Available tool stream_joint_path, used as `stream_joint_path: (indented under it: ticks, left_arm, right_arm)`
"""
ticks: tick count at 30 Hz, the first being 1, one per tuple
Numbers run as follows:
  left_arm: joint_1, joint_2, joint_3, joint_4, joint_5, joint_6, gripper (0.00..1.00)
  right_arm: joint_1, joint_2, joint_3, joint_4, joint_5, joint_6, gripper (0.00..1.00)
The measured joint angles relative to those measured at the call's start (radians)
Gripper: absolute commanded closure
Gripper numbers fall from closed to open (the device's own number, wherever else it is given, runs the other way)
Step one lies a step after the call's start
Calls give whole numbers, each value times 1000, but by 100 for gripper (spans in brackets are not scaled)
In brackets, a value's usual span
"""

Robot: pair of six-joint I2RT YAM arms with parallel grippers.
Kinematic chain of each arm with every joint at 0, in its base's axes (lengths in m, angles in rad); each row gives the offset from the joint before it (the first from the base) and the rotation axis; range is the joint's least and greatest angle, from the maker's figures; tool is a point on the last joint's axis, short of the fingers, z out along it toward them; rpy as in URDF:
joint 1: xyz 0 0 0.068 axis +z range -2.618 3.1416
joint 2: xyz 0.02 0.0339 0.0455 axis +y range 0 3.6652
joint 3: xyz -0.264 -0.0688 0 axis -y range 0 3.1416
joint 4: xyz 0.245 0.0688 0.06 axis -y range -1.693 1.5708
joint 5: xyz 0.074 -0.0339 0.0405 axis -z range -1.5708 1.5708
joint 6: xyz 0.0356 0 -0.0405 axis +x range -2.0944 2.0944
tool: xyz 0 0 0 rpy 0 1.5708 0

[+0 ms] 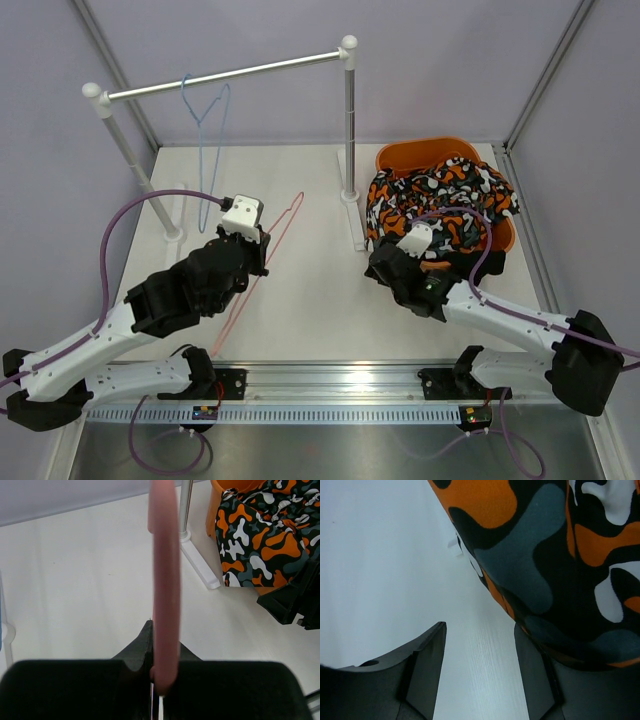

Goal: Remove the shorts from the hanger

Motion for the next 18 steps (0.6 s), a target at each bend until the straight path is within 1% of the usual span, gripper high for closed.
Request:
stream_joint_path:
  ticks: [1, 8, 11, 18]
  left_arm:
    - [0, 0, 0, 0, 0, 0, 100]
    - [0, 0, 0, 0, 2, 0, 100]
    - [0, -1, 0, 0, 2, 0, 100]
    - [0, -8, 0, 0, 3, 0, 100]
  right_arm:
    - [1, 9, -7, 28, 12, 2, 36]
    - [2, 131, -20, 199, 70, -2, 49]
    - [2, 167, -20, 242, 93, -5, 52]
    - [2, 218, -19, 304, 131, -5, 56]
